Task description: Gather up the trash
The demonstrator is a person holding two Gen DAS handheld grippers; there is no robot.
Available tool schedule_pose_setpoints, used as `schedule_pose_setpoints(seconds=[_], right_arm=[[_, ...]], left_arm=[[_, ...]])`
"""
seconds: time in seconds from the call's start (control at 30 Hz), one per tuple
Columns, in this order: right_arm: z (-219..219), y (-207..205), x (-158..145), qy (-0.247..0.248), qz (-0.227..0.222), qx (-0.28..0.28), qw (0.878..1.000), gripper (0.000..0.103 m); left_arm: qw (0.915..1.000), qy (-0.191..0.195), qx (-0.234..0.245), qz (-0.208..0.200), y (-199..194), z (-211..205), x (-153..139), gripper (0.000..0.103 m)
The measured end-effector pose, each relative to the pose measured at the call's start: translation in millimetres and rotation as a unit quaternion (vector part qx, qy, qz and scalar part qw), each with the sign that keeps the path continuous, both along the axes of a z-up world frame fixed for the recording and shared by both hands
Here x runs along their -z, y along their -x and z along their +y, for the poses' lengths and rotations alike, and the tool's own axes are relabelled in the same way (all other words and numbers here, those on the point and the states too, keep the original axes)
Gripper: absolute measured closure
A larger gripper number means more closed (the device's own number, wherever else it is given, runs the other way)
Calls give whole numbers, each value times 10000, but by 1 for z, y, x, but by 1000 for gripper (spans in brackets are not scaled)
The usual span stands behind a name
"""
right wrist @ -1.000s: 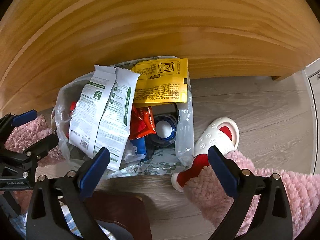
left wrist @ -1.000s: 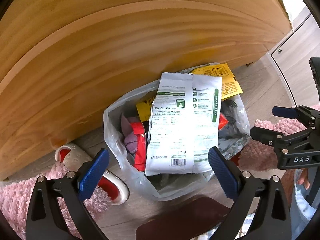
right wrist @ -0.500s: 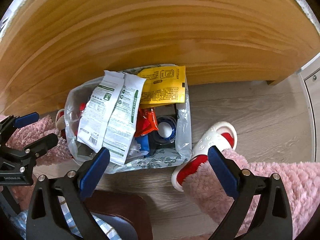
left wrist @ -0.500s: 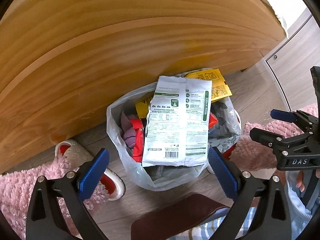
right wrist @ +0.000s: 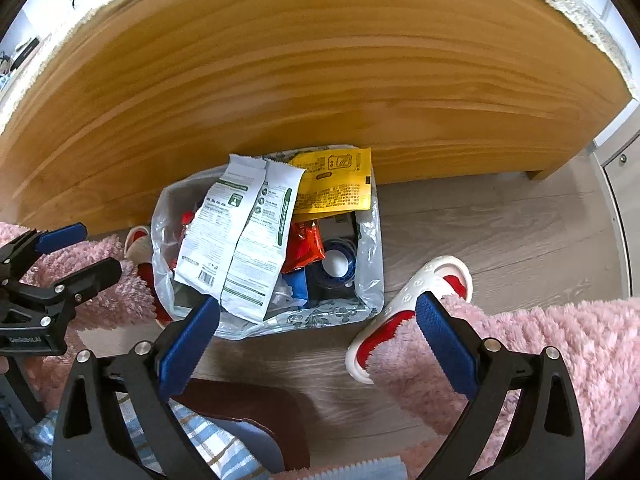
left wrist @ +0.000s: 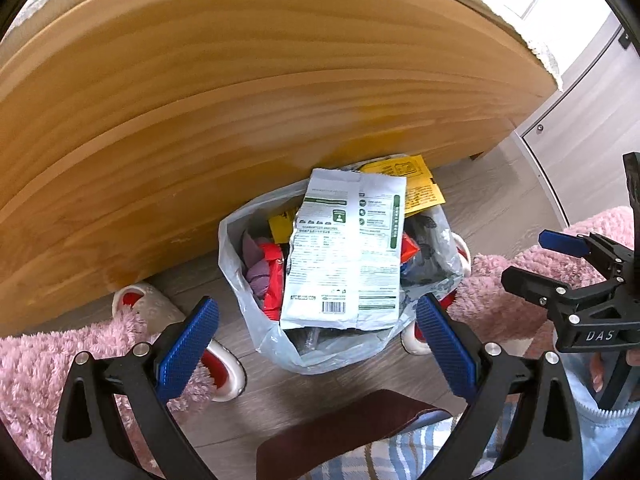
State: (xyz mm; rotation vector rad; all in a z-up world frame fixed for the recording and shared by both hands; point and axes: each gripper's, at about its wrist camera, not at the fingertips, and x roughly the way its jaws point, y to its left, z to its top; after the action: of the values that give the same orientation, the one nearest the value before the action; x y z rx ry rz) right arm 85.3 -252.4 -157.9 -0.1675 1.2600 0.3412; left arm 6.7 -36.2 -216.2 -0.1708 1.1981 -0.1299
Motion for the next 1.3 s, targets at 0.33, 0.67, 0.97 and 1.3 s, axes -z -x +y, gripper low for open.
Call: schedule_pose_setpoints(seconds=[0.33,0.67,0.97,1.3], right_arm=[[-9,18,-31,-171,-282,23,9995,9],[-13,33,-65,-352,-462,-11,9983,9],[-12,46,-110,-425,-851,-55,9954,9],[-16,63,-150,-565,-1111,-29,9922,9]], left_arm=[[9987,53,178,-477,11,-6,-38,8],[9962,191,419,-744,26,-12,-76,8],[9919,200,652,-1068,40,-20,-107,8],[9844,334,892,-1478,57,-29,-144,8]])
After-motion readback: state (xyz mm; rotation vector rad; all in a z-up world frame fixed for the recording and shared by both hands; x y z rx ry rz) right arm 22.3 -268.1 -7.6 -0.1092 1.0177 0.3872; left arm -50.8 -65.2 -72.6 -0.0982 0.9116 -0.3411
